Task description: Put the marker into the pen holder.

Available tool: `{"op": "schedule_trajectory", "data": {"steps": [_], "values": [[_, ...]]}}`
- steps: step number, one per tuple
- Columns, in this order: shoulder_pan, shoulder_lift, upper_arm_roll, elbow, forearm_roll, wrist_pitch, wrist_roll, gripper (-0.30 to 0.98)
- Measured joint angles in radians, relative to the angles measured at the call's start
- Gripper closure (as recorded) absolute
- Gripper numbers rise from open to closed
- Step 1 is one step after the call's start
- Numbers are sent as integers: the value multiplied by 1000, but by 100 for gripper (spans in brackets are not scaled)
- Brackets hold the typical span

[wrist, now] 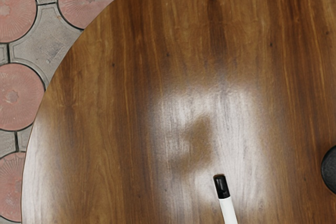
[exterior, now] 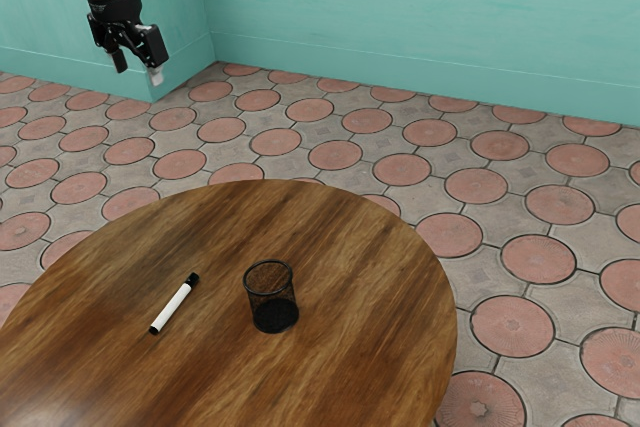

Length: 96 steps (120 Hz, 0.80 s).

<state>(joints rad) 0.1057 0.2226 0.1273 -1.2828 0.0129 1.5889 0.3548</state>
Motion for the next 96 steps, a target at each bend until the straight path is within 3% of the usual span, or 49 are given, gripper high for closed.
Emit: {"op": "schedule_trajectory", "data": {"steps": [39,54,76,96], "values": [[-1,2,-1,1,2,4,2,2],[-2,69,34,-19,3,12,3,2],[-11,178,49,-163,-13,107,5,2],[-69,96,97,-431,-23,257,6,2]]}}
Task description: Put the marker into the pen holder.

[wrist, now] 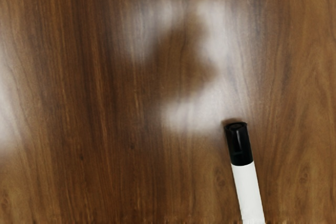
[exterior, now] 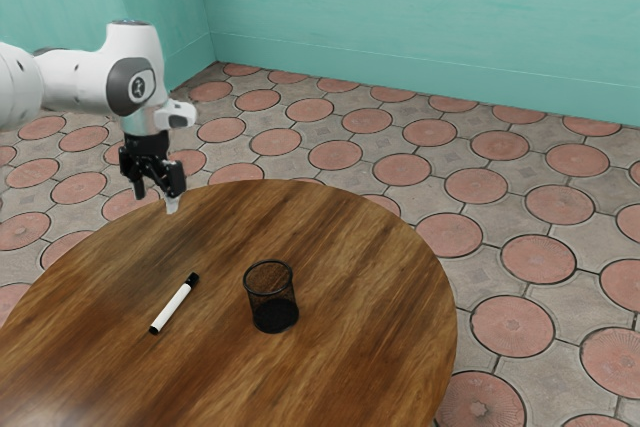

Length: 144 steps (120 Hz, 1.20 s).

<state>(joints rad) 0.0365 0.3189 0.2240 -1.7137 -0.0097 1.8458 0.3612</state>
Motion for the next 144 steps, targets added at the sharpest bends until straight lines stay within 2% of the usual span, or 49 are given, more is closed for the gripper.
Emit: {"op": "schedule_trajectory", "data": {"steps": [24,48,63,106,132,144], "values": [[0,-40,21,-122,-3,146,1,2],[-1,-156,32,-341,-5,274,3,2],[-28,-175,36,-410,-4,353,3,2],[-130,-163,31,-474,-3,480,5,2],[-126,-183,-42,-471,-4,507,-21,2],[-123,-154,-49,-471,-2,501,-33,2]]}}
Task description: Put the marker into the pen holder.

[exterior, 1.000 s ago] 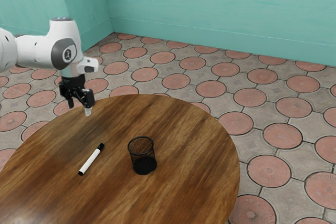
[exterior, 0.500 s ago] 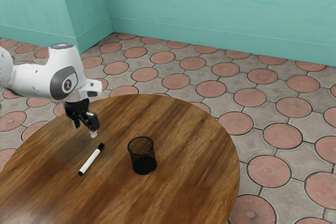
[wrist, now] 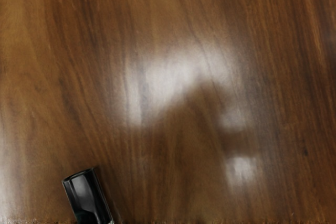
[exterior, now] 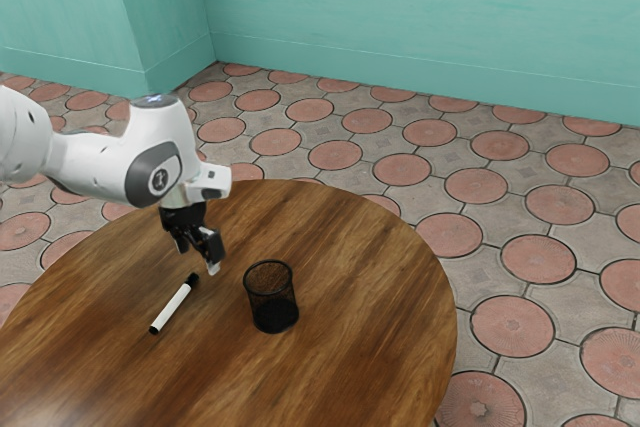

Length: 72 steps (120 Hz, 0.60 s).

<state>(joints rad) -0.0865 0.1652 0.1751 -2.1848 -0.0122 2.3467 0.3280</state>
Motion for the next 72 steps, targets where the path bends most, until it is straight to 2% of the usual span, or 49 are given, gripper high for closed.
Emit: {"op": "schedule_trajectory", "data": {"steps": [31,72], "values": [[7,36,38,-39,3,-2,-6,2],[18,84,41,-43,-6,48,-7,2]]}}
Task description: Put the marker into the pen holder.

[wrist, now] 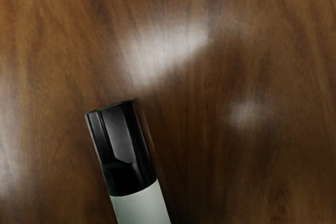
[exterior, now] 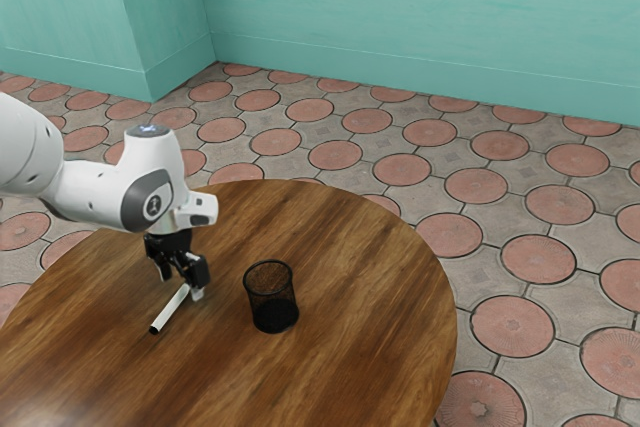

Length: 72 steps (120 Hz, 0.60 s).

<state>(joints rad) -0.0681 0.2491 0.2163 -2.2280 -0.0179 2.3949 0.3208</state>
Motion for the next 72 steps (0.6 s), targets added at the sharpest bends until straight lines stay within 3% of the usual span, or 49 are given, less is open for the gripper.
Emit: {"op": "schedule_trajectory", "data": {"steps": [48,72], "values": [[17,58,0,34,-52,58,13,6],[23,60,0,32,-67,68,22,34]]}}
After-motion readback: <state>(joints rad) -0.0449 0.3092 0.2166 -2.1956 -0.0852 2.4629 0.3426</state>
